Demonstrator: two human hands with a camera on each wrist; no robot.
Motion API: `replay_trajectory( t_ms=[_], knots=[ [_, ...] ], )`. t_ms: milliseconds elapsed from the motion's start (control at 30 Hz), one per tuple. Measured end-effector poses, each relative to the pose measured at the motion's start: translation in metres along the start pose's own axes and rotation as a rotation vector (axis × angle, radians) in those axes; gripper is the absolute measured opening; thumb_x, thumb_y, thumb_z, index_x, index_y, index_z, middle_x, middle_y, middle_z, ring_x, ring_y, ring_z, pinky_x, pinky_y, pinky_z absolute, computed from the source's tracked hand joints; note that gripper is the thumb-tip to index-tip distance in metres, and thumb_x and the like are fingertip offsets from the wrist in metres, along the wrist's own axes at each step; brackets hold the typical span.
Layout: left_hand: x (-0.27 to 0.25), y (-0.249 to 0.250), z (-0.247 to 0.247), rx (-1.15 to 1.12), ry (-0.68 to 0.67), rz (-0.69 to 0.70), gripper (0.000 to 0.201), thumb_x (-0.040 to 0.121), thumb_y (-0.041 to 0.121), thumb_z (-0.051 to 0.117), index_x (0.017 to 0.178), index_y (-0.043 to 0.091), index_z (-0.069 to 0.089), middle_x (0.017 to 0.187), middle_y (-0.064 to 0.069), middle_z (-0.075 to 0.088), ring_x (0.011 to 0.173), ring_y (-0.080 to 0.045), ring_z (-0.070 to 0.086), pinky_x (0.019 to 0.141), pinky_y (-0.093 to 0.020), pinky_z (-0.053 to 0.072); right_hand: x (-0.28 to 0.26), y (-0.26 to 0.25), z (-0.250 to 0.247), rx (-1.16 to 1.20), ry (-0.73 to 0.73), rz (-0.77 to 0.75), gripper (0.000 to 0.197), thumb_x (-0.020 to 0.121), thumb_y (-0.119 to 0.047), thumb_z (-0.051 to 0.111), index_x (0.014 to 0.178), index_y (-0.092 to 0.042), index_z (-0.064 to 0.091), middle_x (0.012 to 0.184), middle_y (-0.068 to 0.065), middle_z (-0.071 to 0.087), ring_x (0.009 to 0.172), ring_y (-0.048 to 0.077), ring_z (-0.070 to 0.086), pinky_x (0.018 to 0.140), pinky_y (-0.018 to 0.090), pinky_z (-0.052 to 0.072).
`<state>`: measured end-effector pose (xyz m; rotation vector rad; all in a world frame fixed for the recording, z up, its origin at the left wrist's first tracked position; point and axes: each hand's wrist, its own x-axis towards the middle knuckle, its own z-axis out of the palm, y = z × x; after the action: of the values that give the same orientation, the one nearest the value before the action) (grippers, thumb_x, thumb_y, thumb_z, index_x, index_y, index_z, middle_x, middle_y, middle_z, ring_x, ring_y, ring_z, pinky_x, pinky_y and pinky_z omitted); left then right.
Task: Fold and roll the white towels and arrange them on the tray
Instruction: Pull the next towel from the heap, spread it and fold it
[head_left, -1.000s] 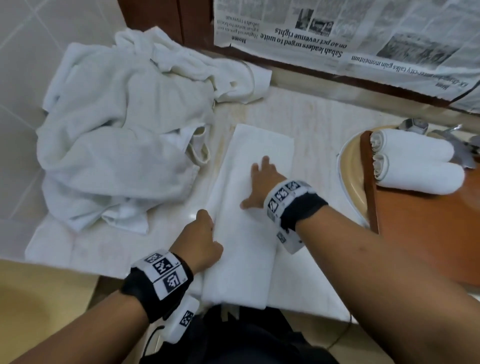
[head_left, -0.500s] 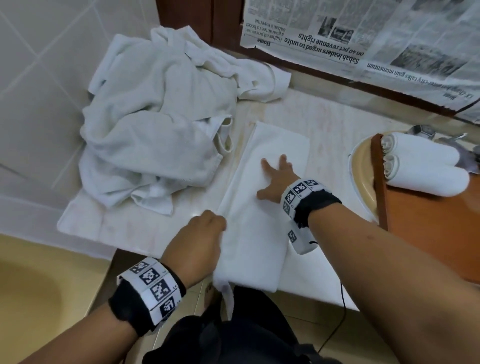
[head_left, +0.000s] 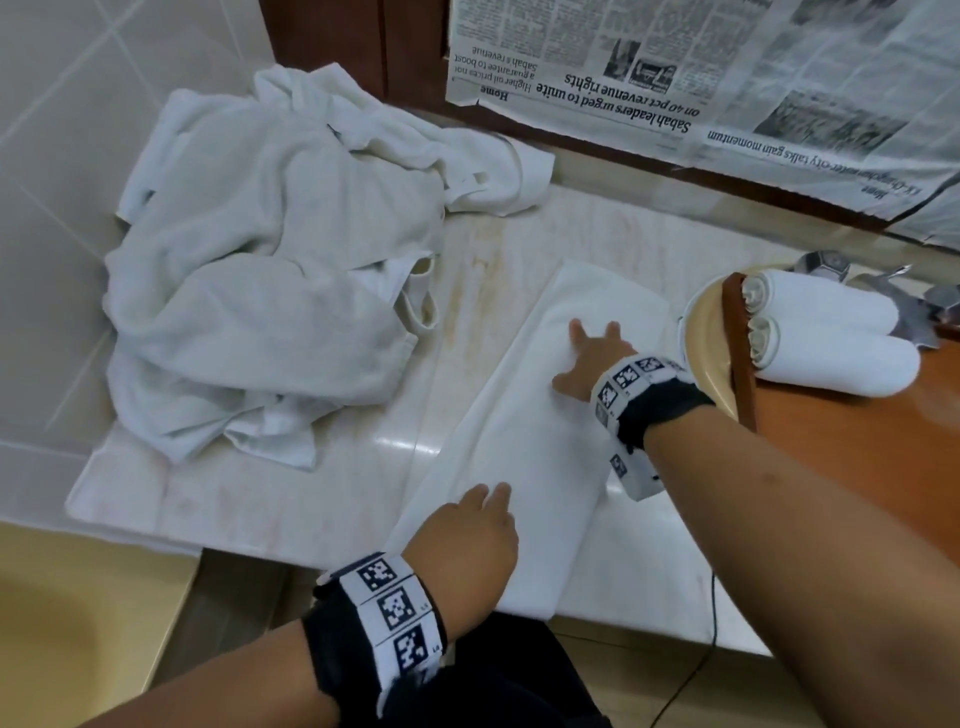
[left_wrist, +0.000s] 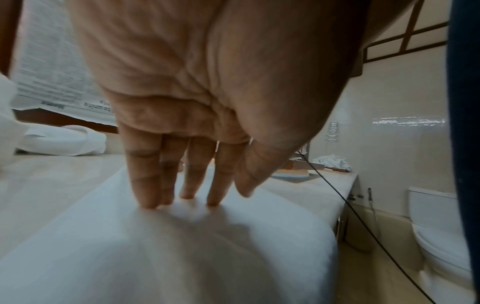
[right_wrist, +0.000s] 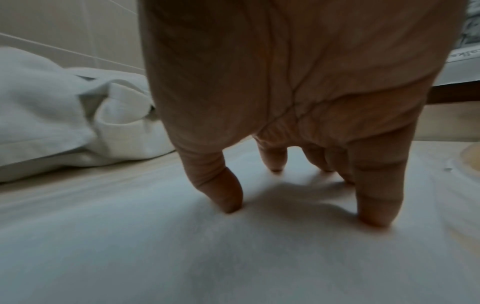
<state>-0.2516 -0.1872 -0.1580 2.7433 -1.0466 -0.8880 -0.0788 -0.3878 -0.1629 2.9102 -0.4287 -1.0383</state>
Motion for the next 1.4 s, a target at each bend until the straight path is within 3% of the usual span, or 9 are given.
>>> replay_trajectory(
  t_ms=[67, 200, 433, 567, 733, 867, 967, 1133, 1400],
  knots=[
    [0.014, 0.005, -0.006, 0.024, -0.127, -0.049, 0.061, 0.098, 0.003, 0.039, 0.154, -0.002, 0.014, 0.163, -0.017, -0.006, 0.15, -0.034, 0.006, 0.113, -0.047, 0.028, 0.019, 0.003, -0.016, -0.022, -0.009, 0.024, 0.094, 0.091, -0.055, 0.054, 0.158, -0.031, -0.007, 0.162, 0.021, -0.015, 0.143, 0.049, 0.025, 0.114, 0.058, 0.031],
    [0.057, 0.008, -0.017, 0.156, -0.204, -0.107, 0.061, 0.105, 0.016, 0.028, 0.154, 0.0, -0.003, 0.162, -0.017, -0.016, 0.15, -0.035, -0.004, 0.121, -0.044, 0.008, 0.045, 0.006, -0.045, 0.009, 0.011, -0.011, 0.087, 0.094, -0.048, 0.055, 0.159, -0.021, 0.003, 0.162, 0.026, 0.002, 0.146, 0.045, 0.019, 0.116, 0.055, 0.026],
    [0.127, 0.009, -0.058, 0.354, -0.287, -0.141, 0.064, 0.102, 0.025, 0.04, 0.155, 0.003, 0.011, 0.163, -0.019, -0.003, 0.148, -0.038, 0.009, 0.119, -0.045, 0.013, 0.021, 0.035, -0.074, 0.411, 0.26, -0.218, 0.076, 0.097, -0.041, 0.057, 0.159, -0.032, 0.012, 0.166, 0.008, 0.007, 0.151, 0.028, 0.017, 0.12, 0.037, 0.02],
    [0.17, -0.002, -0.075, 0.292, -0.16, -0.175, 0.054, 0.101, 0.026, 0.034, 0.151, 0.007, 0.025, 0.159, -0.015, 0.016, 0.14, -0.032, 0.029, 0.112, -0.042, 0.024, -0.029, 0.06, -0.037, 0.474, 0.399, -0.244, 0.049, 0.098, -0.034, 0.055, 0.144, -0.02, 0.047, 0.147, 0.007, 0.049, 0.134, 0.025, 0.046, 0.109, 0.031, 0.034],
    [0.209, -0.015, -0.126, 0.325, -0.097, -0.123, 0.05, 0.104, 0.024, 0.028, 0.151, 0.009, 0.021, 0.152, -0.012, 0.031, 0.135, -0.027, 0.039, 0.108, -0.042, 0.03, -0.09, 0.057, 0.032, 0.414, 0.153, -0.251, 0.035, 0.095, -0.027, 0.055, 0.13, -0.02, 0.059, 0.125, 0.003, 0.055, 0.115, 0.022, 0.057, 0.096, 0.029, 0.043],
    [0.222, -0.043, -0.15, 0.266, -0.125, 0.013, 0.057, 0.101, 0.012, 0.035, 0.156, 0.02, 0.02, 0.164, 0.0, 0.011, 0.144, -0.026, 0.029, 0.113, -0.045, 0.03, -0.109, 0.048, 0.064, 0.311, 0.075, -0.266, 0.04, 0.091, -0.011, 0.054, 0.131, -0.018, 0.058, 0.132, 0.001, 0.042, 0.111, 0.026, 0.058, 0.09, 0.033, 0.05],
    [0.204, -0.052, -0.143, 0.088, -0.021, 0.092, 0.048, 0.09, 0.002, 0.049, 0.13, 0.027, 0.057, 0.149, -0.002, 0.039, 0.13, -0.027, 0.045, 0.106, -0.042, 0.041, -0.11, 0.042, 0.066, 0.255, 0.096, -0.238, 0.048, 0.087, -0.003, 0.055, 0.132, -0.018, 0.054, 0.133, 0.003, 0.041, 0.107, 0.027, 0.059, 0.084, 0.033, 0.051],
    [0.135, -0.064, -0.093, 0.032, 0.008, 0.17, 0.037, 0.079, -0.003, 0.049, 0.101, 0.025, 0.057, 0.106, 0.0, 0.053, 0.101, -0.025, 0.053, 0.085, -0.04, 0.047, -0.104, 0.031, 0.06, 0.171, 0.099, -0.213, 0.043, 0.093, -0.005, 0.047, 0.136, -0.013, 0.052, 0.128, 0.008, 0.042, 0.103, 0.029, 0.059, 0.087, 0.035, 0.051],
    [0.051, -0.071, -0.03, 0.041, 0.191, 0.152, 0.038, 0.077, 0.001, 0.054, 0.108, 0.02, 0.065, 0.122, -0.001, 0.048, 0.104, -0.026, 0.045, 0.073, -0.032, 0.032, -0.108, 0.027, 0.068, 0.174, 0.112, -0.208, 0.087, 0.078, -0.05, 0.076, 0.148, -0.016, 0.038, 0.139, 0.002, 0.034, 0.12, 0.023, 0.05, 0.097, 0.037, 0.049]
  ],
)
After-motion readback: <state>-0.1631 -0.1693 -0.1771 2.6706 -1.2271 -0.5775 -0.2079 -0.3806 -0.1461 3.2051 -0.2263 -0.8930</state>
